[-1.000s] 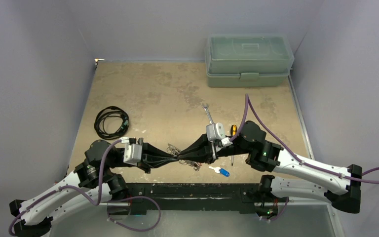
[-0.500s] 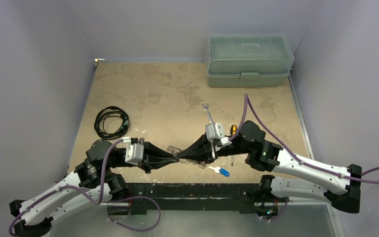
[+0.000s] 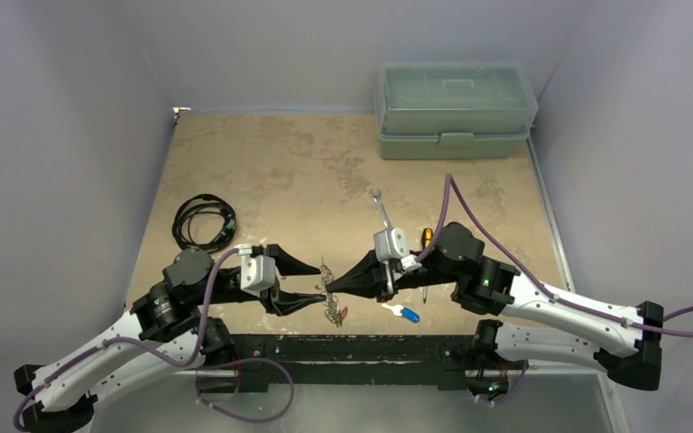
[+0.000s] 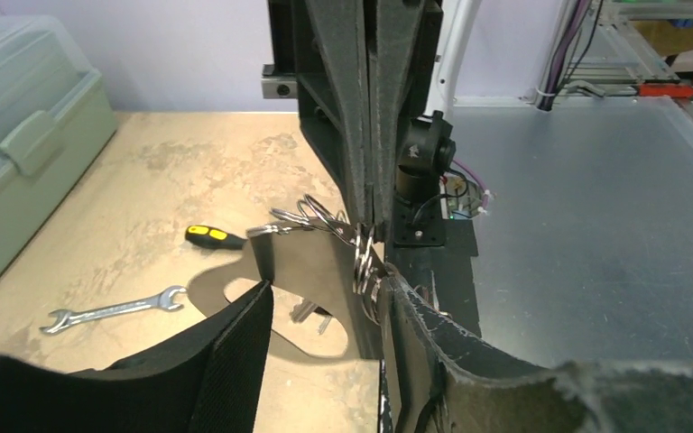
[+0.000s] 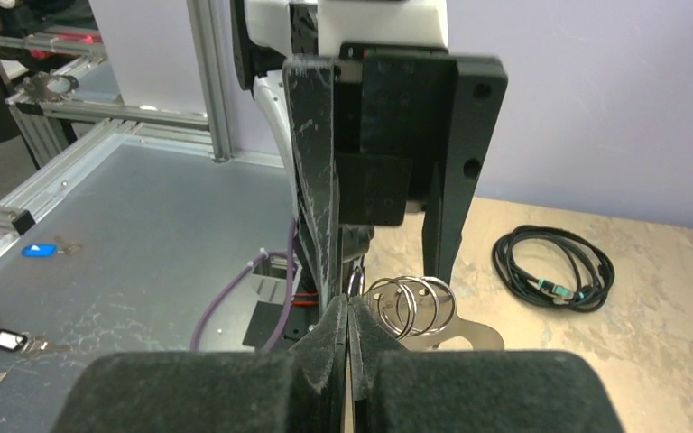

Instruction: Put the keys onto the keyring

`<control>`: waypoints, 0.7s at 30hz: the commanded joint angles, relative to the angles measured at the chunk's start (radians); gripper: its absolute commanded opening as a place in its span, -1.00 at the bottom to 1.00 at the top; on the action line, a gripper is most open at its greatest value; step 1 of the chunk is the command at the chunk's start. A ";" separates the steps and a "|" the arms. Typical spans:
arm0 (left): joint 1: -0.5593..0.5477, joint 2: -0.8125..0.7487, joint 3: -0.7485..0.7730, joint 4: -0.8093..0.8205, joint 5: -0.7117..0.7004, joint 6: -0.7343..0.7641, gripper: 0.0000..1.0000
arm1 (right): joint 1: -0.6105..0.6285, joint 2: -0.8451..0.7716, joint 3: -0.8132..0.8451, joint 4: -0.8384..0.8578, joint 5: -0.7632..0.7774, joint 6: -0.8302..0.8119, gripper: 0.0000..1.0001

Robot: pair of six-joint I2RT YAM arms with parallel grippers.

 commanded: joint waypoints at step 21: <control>0.005 0.188 0.343 -0.445 -0.027 0.174 -0.43 | 0.007 0.040 0.193 -0.412 0.240 -0.160 -1.00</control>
